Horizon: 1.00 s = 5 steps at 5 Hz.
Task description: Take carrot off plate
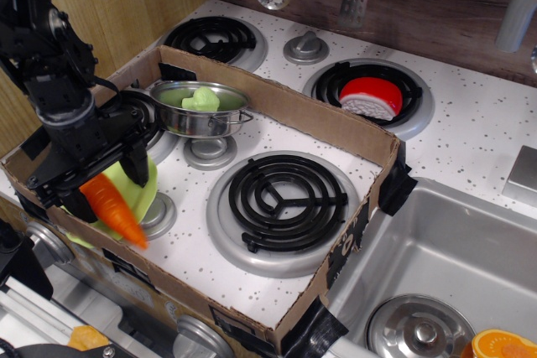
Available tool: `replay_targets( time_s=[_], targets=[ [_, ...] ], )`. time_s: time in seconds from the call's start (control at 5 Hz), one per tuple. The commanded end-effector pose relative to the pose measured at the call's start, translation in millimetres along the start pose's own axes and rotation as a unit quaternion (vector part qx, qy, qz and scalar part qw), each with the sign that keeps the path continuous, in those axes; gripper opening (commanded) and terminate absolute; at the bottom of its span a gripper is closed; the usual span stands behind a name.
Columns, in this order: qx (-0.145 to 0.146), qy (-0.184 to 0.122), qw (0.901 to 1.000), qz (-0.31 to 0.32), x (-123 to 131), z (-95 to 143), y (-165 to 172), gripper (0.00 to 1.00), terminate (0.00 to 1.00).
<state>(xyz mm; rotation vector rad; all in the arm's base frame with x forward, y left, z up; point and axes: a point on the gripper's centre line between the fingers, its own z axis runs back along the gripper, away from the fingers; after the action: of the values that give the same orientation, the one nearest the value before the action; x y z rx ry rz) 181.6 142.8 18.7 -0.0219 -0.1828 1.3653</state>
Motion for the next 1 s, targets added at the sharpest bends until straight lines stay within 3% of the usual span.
replay_targets(
  time_s=[0.0,0.2,0.4,0.8],
  targets=[
    [-0.037,-0.026,0.9989,0.012,-4.7,-1.8,3.1,1.00,0.00],
    [-0.034,-0.029,0.9990,0.008,-1.8,-0.3,0.4,0.00,0.00],
    [-0.025,-0.031,0.9992,-0.005,-0.1,10.7,-6.7,0.00,0.00],
    [0.017,-0.031,0.9993,-0.009,-8.0,64.0,-59.4,0.00,0.00]
  ],
)
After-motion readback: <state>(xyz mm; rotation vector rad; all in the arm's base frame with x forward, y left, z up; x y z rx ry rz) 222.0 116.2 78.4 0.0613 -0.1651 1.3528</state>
